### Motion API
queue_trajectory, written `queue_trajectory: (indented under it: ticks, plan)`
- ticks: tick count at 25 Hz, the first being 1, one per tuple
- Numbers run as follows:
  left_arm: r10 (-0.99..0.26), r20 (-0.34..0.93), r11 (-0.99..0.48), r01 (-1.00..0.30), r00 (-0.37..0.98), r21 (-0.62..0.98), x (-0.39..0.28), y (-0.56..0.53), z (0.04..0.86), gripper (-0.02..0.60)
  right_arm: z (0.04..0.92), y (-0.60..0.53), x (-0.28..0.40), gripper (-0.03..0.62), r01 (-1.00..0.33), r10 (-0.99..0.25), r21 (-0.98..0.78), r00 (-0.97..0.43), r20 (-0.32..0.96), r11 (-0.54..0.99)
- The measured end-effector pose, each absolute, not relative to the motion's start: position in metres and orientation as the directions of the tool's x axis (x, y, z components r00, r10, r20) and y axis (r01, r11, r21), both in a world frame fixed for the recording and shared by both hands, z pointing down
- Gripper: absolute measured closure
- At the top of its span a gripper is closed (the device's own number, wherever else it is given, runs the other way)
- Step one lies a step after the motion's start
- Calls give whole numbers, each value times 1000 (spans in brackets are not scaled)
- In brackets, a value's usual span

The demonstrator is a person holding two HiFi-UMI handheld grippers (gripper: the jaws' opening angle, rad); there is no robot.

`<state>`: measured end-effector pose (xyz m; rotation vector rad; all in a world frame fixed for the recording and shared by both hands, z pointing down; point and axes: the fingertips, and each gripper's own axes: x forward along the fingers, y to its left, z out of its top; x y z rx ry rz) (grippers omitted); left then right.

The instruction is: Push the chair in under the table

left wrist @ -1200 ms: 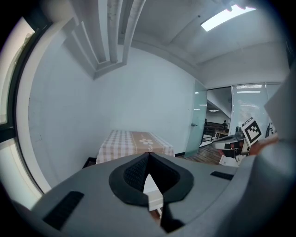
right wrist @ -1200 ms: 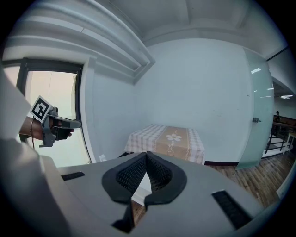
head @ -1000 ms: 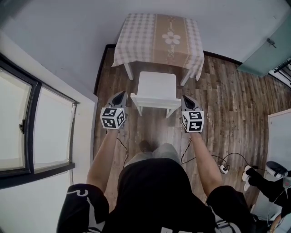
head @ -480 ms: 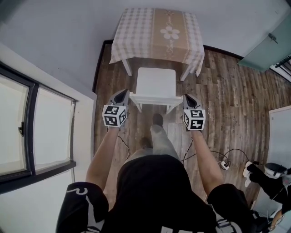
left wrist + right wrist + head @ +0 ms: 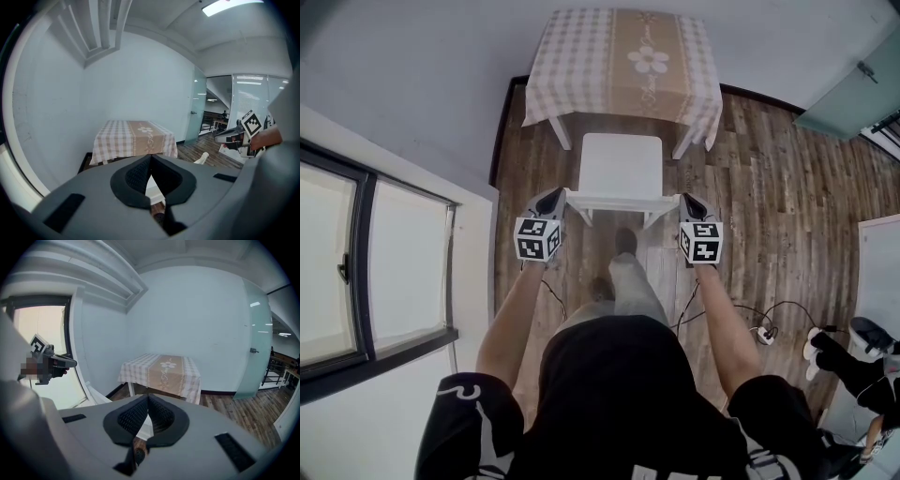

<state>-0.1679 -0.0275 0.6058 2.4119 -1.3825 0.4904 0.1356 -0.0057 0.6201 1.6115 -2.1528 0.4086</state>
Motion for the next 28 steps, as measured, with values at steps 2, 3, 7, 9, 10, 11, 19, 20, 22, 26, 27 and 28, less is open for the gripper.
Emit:
queue_trajectory:
  ticks: [2, 3, 7, 9, 10, 11, 19, 20, 22, 26, 27, 28]
  plan:
    - [-758, 455, -478, -873, 467, 99, -168, -28, 611, 557, 627, -5, 137, 580, -959, -828, 12, -239, 507, 283]
    - [-757, 460, -476, -874, 463, 97, -168, -28, 613, 557, 630, -5, 138, 580, -959, -825, 10, -237, 513, 282]
    - [-754, 484, -461, -883, 444, 92, -168, -30, 626, 557, 640, -4, 141, 580, -960, -812, 1, -237, 533, 280]
    - [-744, 499, -460, -883, 443, 99, -168, -30, 633, 555, 645, -4, 142, 568, -960, -807, -1, -236, 542, 280]
    - [-737, 509, -462, -881, 445, 101, -168, -29, 637, 555, 647, -3, 142, 560, -960, -804, -2, -235, 546, 280]
    - [-730, 518, -464, -880, 446, 103, -168, -27, 640, 555, 649, -2, 142, 552, -960, -801, -3, -235, 551, 280]
    - [-699, 555, -465, -876, 451, 126, -171, -27, 659, 554, 667, 1, 144, 482, -957, -765, -22, -245, 596, 289]
    - [-697, 559, -465, -876, 450, 127, -171, -27, 660, 554, 670, 1, 144, 477, -957, -761, -26, -246, 601, 289]
    - [-690, 567, -463, -877, 450, 132, -171, -27, 665, 543, 675, 1, 145, 470, -957, -754, -32, -247, 609, 288]
    - [-668, 587, -466, -872, 458, 150, -173, -30, 675, 477, 683, -1, 143, 443, -955, -738, -38, -252, 626, 294]
    - [-662, 592, -468, -871, 459, 152, -173, -30, 677, 463, 685, -1, 142, 439, -955, -734, -39, -253, 630, 295]
    - [-657, 598, -468, -870, 460, 154, -172, -31, 679, 448, 687, -1, 142, 433, -954, -731, -40, -253, 634, 296]
